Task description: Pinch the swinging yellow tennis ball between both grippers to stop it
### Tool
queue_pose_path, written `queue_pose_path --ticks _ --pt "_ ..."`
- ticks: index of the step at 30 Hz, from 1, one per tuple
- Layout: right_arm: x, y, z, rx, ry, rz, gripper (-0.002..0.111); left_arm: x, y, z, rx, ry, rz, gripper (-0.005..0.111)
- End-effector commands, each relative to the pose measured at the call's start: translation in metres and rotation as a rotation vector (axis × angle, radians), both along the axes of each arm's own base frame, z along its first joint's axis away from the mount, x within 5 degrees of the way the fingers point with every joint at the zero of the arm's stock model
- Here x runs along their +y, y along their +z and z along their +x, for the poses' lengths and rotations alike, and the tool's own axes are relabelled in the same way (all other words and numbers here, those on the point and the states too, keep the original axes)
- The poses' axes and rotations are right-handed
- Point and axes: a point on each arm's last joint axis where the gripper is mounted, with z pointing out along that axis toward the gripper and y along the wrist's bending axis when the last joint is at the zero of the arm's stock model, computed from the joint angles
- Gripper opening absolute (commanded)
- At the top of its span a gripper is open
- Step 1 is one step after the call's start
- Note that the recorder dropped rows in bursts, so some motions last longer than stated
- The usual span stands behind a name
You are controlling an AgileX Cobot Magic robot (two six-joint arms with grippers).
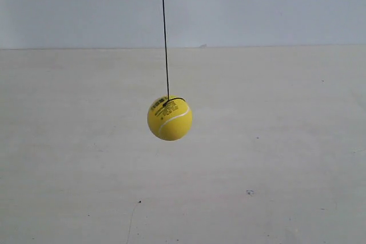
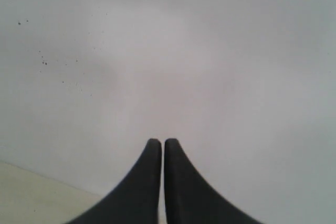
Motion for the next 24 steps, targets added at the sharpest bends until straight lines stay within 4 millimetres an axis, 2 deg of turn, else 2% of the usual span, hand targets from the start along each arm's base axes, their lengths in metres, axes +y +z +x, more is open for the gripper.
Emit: queue_pose_path --ticks 1,8,14,17,24 --pt "-0.001 -0.024 -0.006 -0.003 0.003 0.014 0.000 0.000 -0.029 -0.002 0.028 -0.016 -0.026 0.005" --pt "-0.002 -0.059 -0.007 0.068 0.004 0.022 0.000 0.003 -0.075 0.009 0.163 0.021 -0.052 0.005" --pt "-0.002 -0.074 -0.006 0.138 0.024 0.101 0.000 0.003 -0.102 0.015 0.247 0.022 -0.056 0.005" --pt "-0.002 -0.076 -0.006 0.171 0.036 0.167 0.000 0.002 -0.103 0.015 0.277 -0.014 -0.142 0.005" --pt "-0.002 -0.077 -0.006 0.192 0.048 0.224 0.000 0.002 -0.103 0.015 0.279 -0.016 -0.142 0.005"
